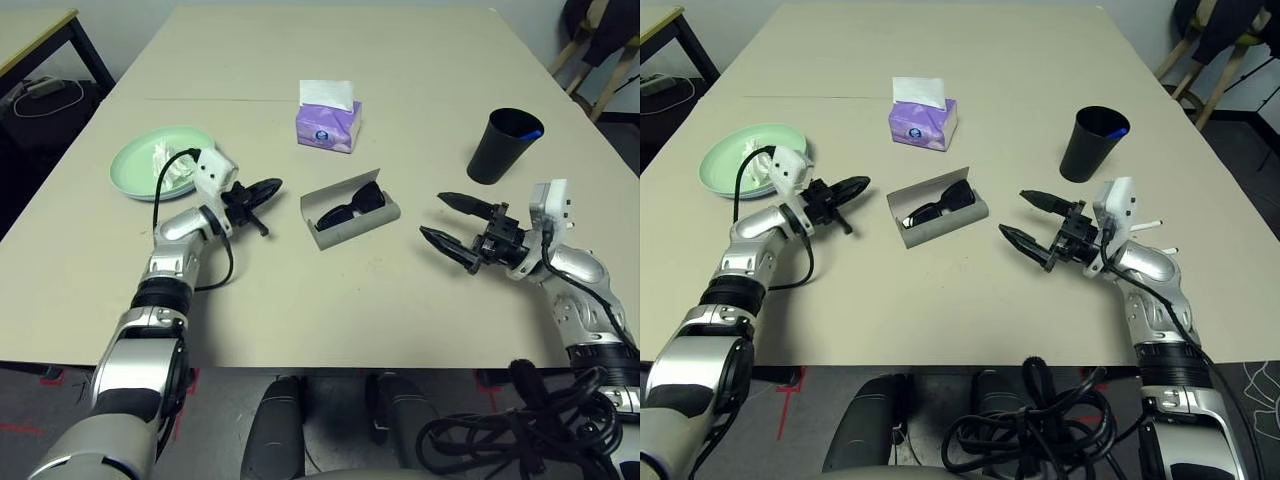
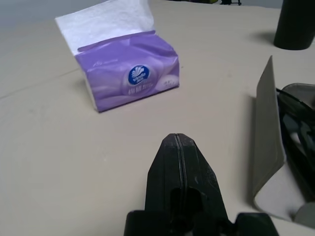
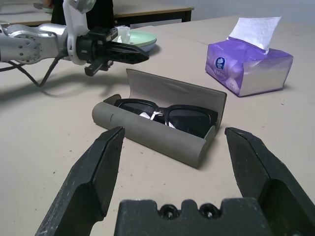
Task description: Organize and tidy the items on the table.
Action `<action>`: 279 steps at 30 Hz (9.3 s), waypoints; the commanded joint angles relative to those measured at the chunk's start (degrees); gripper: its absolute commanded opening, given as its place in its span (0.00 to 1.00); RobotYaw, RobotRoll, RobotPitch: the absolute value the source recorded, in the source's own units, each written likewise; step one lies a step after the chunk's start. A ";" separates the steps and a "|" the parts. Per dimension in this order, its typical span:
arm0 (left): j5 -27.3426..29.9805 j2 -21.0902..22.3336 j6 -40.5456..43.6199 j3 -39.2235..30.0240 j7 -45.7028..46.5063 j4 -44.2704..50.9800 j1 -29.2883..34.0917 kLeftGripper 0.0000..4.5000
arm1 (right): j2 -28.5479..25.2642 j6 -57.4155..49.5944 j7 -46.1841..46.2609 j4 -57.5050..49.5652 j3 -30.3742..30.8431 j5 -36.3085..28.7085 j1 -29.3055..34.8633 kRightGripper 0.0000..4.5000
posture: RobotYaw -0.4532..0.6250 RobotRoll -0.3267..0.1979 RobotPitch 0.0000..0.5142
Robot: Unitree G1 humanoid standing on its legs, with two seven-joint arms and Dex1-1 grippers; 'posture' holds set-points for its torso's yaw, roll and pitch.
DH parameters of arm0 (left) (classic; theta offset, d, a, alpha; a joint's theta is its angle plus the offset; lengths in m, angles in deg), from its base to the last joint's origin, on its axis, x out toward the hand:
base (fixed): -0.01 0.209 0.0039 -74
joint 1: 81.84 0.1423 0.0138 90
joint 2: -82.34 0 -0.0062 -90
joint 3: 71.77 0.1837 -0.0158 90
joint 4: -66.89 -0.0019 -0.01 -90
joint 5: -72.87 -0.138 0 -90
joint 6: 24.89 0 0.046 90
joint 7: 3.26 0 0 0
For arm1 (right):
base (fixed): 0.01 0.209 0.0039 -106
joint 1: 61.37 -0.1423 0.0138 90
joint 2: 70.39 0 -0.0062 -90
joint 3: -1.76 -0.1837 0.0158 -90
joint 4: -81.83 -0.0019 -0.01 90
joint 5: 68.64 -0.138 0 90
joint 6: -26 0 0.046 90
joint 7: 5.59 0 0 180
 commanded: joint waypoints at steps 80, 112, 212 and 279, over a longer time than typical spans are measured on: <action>7.25 -0.55 10.17 9.40 -20.35 38.54 16.68 0.99 | -29.81 45.48 -24.75 54.80 37.50 45.57 -41.93 1.00 | 0.43 0.62 0.35; 7.50 0.04 10.87 8.79 -19.42 39.40 16.06 1.00 | -28.18 40.24 -26.02 54.85 36.02 46.20 -41.99 0.09 | 0.44 0.62 0.32; 9.13 1.32 14.60 3.38 -15.97 35.02 10.05 1.00 | -12.44 -23.39 13.59 16.04 -2.75 3.58 -31.72 0.99 | 0.41 0.62 0.29; 12.32 3.77 19.93 1.24 -8.38 49.05 17.60 1.00 | -25.77 44.09 -14.21 60.33 36.98 57.91 -51.41 0.99 | 0.49 0.62 0.54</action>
